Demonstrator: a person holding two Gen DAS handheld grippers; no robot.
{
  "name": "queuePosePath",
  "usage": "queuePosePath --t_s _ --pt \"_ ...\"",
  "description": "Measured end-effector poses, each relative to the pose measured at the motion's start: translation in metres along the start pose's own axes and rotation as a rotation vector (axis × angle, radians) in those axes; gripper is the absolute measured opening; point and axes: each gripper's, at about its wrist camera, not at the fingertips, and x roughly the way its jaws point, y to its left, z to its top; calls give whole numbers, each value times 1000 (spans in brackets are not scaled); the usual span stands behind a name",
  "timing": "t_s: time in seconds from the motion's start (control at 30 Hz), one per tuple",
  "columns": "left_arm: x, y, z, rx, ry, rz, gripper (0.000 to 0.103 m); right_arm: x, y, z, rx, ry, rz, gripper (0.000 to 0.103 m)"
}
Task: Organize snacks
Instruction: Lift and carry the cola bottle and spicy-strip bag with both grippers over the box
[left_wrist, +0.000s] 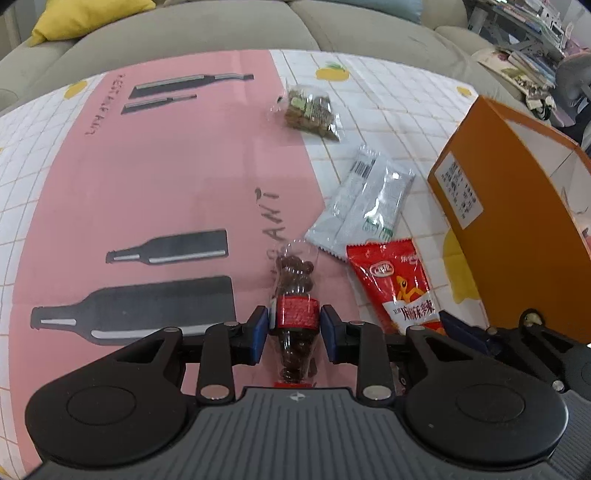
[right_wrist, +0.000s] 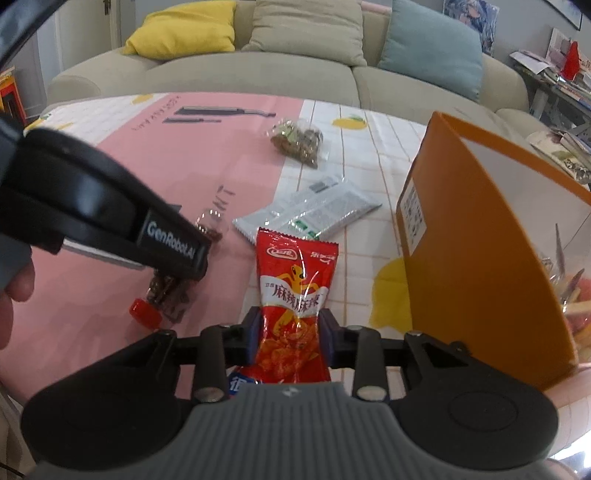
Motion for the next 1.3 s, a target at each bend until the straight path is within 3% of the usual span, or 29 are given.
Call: queuePosePath --t_s 0.03,0.13,0.27,0.33,0.43,0.6,0.93,1.3 --pt "2 -1 -1 4 3 3 35 1 0 0 2 5 1 36" --pt "6 -4 -5 43 -20 35 40 4 -2 0 14 16 -1 52" --pt "7 -9 -7 80 -36 47 40 9 -6 0 40 42 11 53" --pt "6 -9 -7 75 -40 40 34 10 -9 0 60 44 21 51" --pt "6 -7 -7 62 -47 31 34 9 -9 0 71 44 34 41" --pt "2 -6 -9 50 -64 37 33 7 -5 0 49 34 31 32" --pt "-42 -9 -5 13 -118 15 33 -20 -3 6 26 -76 20 31" --pt "-113 -33 4 4 -237 -46 34 -92 -29 19 128 -251 43 31"
